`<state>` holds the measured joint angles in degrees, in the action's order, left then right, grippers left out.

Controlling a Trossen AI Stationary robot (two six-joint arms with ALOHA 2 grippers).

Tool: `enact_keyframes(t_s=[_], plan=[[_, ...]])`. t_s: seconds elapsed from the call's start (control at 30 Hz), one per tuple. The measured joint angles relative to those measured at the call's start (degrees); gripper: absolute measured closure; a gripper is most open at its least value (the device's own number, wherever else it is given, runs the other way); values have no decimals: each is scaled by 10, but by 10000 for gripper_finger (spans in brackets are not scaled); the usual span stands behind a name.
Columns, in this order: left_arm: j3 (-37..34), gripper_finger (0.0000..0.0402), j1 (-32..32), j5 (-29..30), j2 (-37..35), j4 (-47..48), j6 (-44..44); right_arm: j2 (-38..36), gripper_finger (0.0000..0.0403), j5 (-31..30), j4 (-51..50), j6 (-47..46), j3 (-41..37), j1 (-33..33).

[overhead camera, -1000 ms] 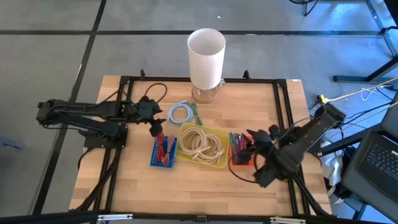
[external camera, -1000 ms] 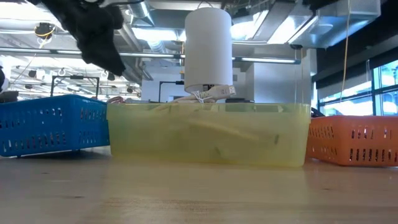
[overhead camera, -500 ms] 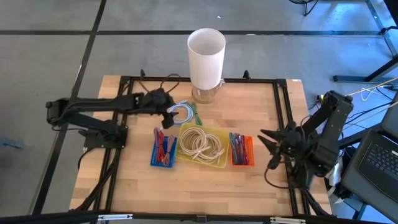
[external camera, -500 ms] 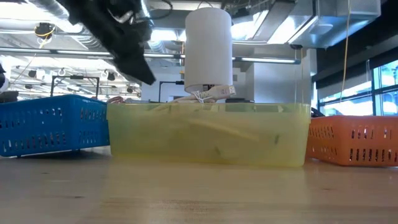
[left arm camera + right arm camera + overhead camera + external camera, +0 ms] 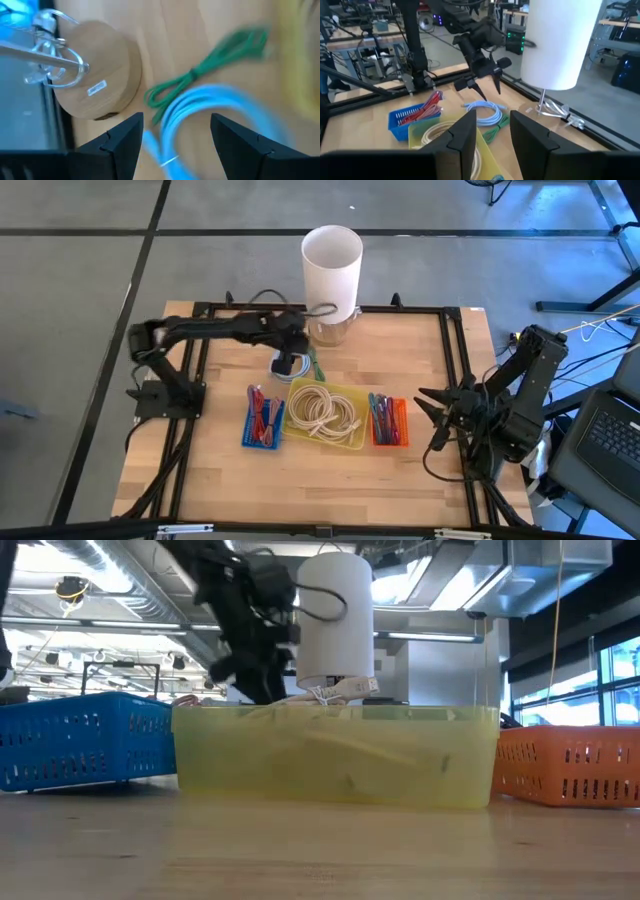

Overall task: Pick & Place USB Port
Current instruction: Put the green charger cable into the blue bin

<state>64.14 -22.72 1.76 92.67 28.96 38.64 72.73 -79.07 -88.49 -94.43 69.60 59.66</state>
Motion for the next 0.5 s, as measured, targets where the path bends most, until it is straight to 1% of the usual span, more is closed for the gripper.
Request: enact_keyframes(t_s=[0.1,0.17,0.3,0.4,0.5], plan=[[44,176,4,62,54,44,88,0,281,12,0,0,0,0],[67,176,6,88,84,55,139,0,281,18,0,2,0,0],[100,176,13,106,134,58,203,0,281,23,0,3,0,0],[122,176,22,108,159,59,219,0,281,24,0,4,0,0],[140,179,30,94,179,56,220,0,281,26,-1,4,0,0]])
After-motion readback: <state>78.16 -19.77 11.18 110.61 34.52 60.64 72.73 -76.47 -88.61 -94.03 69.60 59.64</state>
